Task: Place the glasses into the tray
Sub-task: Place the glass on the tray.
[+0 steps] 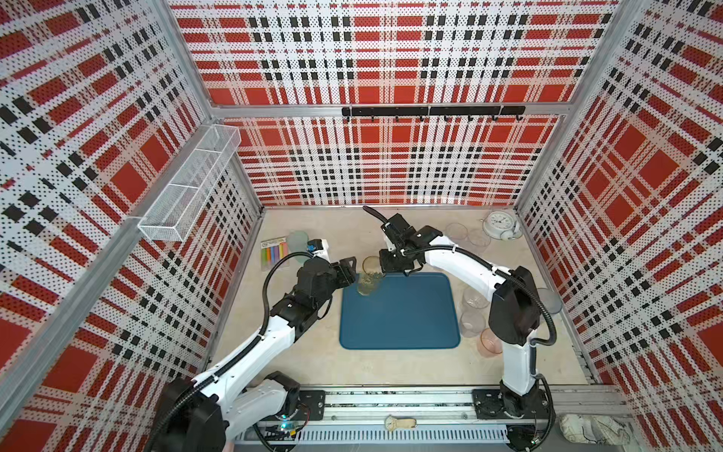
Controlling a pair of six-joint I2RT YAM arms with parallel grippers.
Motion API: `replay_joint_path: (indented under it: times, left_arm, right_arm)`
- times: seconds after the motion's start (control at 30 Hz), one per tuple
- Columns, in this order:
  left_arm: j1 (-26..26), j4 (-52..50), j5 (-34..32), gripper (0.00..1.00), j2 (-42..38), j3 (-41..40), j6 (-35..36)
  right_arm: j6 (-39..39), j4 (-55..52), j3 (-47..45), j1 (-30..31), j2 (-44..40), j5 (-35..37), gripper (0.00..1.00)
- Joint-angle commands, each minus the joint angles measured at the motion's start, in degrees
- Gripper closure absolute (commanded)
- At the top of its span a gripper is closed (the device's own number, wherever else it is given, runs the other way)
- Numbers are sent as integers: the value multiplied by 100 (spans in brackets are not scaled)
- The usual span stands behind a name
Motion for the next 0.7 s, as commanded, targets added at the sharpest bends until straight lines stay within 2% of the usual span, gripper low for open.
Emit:
replay_joint_path:
  times: [0.0, 0.13, 0.43, 0.67]
  left_arm:
    - [59, -28, -7, 31, 7, 179, 41]
    - [244, -211, -203, 31, -130, 270, 27]
    - [1400, -279, 74, 32, -747, 89, -169]
    - [1514, -204, 248, 33, -686, 25, -204]
  right_arm:
    - [-104, -289, 375, 149, 183, 363, 93]
    - [-179, -599, 928, 275, 448, 635, 95]
    - [-245, -1427, 2168, 451, 1098, 1018, 96]
    - [-246, -1925, 2804, 568, 1415, 994, 94]
